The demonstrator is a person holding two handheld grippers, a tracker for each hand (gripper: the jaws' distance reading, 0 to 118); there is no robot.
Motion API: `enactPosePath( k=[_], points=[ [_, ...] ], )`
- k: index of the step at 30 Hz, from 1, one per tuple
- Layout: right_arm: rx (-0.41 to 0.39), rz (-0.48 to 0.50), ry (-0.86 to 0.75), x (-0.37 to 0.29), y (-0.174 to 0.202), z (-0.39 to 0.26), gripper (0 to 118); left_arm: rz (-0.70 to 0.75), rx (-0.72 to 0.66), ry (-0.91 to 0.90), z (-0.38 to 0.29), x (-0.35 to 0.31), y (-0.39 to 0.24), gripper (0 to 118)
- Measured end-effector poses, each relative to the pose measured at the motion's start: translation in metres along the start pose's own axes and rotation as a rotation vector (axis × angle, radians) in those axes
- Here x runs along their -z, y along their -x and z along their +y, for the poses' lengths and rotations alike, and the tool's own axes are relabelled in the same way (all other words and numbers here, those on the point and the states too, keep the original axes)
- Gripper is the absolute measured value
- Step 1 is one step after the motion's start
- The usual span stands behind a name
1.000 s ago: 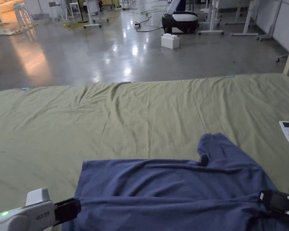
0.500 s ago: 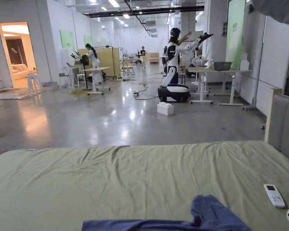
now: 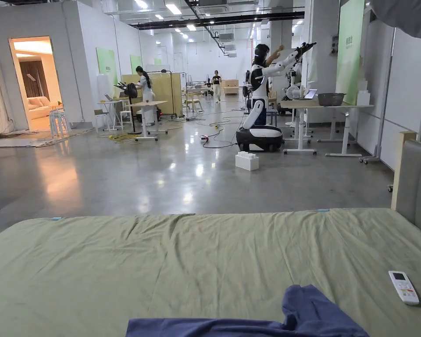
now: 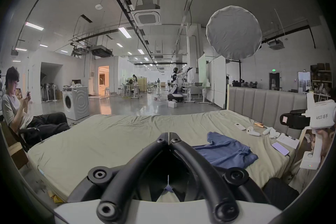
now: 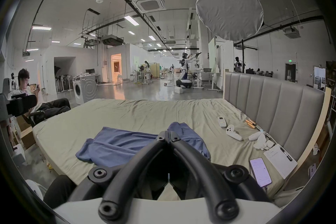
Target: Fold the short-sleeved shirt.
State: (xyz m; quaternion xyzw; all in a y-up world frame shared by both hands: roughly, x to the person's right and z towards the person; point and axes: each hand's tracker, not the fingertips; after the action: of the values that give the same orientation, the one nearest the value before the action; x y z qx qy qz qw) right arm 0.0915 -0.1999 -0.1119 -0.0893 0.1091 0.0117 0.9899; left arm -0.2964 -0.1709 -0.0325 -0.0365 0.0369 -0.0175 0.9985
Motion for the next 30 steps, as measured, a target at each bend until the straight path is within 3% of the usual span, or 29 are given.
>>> enactPosePath(
  k=[3, 7, 11, 12, 13, 14, 15, 16, 20, 22, 24, 25, 26, 27, 28, 30],
  points=[
    [-0.019, 0.009, -0.026, -0.001, -0.001, 0.003, 0, -0.008, -0.007, 0.027, 0.000, 0.010, 0.004, 0],
    [0.061, 0.054, -0.033, -0.002, -0.007, -0.004, 0, -0.017, -0.064, 0.161, -0.018, 0.048, 0.031, 0],
    [0.086, 0.050, 0.015, 0.004, -0.011, -0.014, 0, -0.013, -0.267, 0.422, -0.071, 0.117, 0.083, 0],
    [0.088, 0.048, 0.031, 0.006, -0.012, -0.017, 0, -0.013, -0.309, 0.467, -0.088, 0.133, 0.094, 10],
    [0.089, 0.048, 0.036, 0.007, -0.014, -0.019, 0, -0.067, -0.346, 0.550, -0.104, 0.149, 0.103, 31],
    [0.092, 0.048, 0.043, 0.008, -0.017, -0.022, 0, -0.117, -0.369, 0.607, -0.117, 0.161, 0.109, 69],
    [0.096, 0.047, 0.053, 0.010, -0.020, -0.025, 0, -0.112, -0.386, 0.653, -0.129, 0.171, 0.107, 85],
    [0.102, 0.042, 0.060, 0.012, -0.021, -0.027, 0, -0.082, -0.360, 0.707, -0.141, 0.182, 0.105, 86],
    [0.113, 0.026, 0.107, 0.018, -0.028, -0.034, 0, -0.036, -0.277, 0.789, -0.174, 0.221, 0.103, 86],
    [0.129, 0.026, 0.127, 0.020, -0.032, -0.036, 0, -0.023, -0.286, 0.835, -0.187, 0.238, 0.102, 80],
    [0.136, 0.014, 0.138, 0.018, -0.035, -0.038, 0, -0.024, -0.243, 0.871, -0.196, 0.248, 0.099, 54],
    [0.135, 0.007, 0.144, 0.017, -0.037, -0.040, 0, -0.018, -0.188, 0.892, -0.200, 0.253, 0.093, 35],
    [0.132, -0.001, 0.152, 0.017, -0.039, -0.042, 0, -0.012, -0.147, 0.899, -0.203, 0.255, 0.087, 25],
    [0.129, -0.016, 0.166, 0.017, -0.041, -0.045, 0, -0.018, -0.101, 0.913, -0.207, 0.256, 0.080, 25],
    [0.127, -0.029, 0.181, 0.018, -0.044, -0.047, 0, -0.049, -0.082, 0.911, -0.206, 0.257, 0.073, 8],
    [0.130, -0.052, 0.204, 0.023, -0.049, -0.053, 0, 0.001, 0.019, 0.950, -0.205, 0.263, 0.056, 8]
  ],
)
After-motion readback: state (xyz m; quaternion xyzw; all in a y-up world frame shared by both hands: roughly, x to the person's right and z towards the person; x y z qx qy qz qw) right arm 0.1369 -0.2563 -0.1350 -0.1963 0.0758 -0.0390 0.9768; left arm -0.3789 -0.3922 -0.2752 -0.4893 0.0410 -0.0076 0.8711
